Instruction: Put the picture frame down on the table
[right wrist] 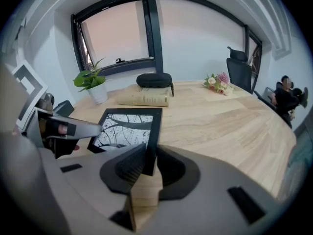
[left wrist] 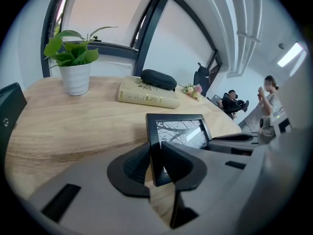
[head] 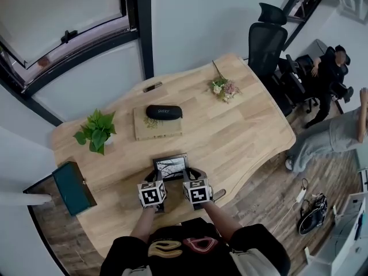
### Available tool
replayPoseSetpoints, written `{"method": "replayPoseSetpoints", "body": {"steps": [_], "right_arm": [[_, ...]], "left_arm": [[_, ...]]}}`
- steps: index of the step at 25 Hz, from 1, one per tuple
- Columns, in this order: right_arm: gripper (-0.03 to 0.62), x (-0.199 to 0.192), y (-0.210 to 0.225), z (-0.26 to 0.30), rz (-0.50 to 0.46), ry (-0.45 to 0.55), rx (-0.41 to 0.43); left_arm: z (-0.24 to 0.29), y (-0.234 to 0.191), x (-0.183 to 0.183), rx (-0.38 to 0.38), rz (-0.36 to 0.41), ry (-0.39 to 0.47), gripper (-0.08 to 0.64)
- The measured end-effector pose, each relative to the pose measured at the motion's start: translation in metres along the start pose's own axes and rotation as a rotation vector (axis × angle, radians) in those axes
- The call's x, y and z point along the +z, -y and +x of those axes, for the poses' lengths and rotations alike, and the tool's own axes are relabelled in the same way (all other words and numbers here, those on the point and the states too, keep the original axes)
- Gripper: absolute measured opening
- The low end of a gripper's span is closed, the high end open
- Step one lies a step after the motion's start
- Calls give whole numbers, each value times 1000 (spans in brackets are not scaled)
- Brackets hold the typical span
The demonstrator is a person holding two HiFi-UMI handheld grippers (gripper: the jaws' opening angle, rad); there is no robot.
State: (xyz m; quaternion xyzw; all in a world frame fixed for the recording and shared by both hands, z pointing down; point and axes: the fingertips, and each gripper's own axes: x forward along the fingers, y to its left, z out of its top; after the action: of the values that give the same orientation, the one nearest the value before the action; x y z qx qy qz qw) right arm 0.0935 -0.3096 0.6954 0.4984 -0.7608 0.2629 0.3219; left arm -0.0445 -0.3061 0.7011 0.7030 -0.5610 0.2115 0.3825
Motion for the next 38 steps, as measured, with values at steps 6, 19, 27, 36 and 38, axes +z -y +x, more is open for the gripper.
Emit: {"method": "replayPoseSetpoints", "body": {"steps": [6,19,27,36,38], "right_arm": [[79,-1,1,7,-1,-16,2],[80,-9,3,18,11,-61,11],[81,-16,4,24,36,-91,30],[84,-19,2,25,74,-117,68],[84,-19,2,26,76,-118,75]], "left_arm": [[7,-3,-1,5,5,-16,81],[17,-6,-6,13,0,-45,81],[21,-7,-11,28,-1,-84,83],[23,-10,-15,46,-7,-103,83],[24,-10,-15,47,-7,-101,84]]}}
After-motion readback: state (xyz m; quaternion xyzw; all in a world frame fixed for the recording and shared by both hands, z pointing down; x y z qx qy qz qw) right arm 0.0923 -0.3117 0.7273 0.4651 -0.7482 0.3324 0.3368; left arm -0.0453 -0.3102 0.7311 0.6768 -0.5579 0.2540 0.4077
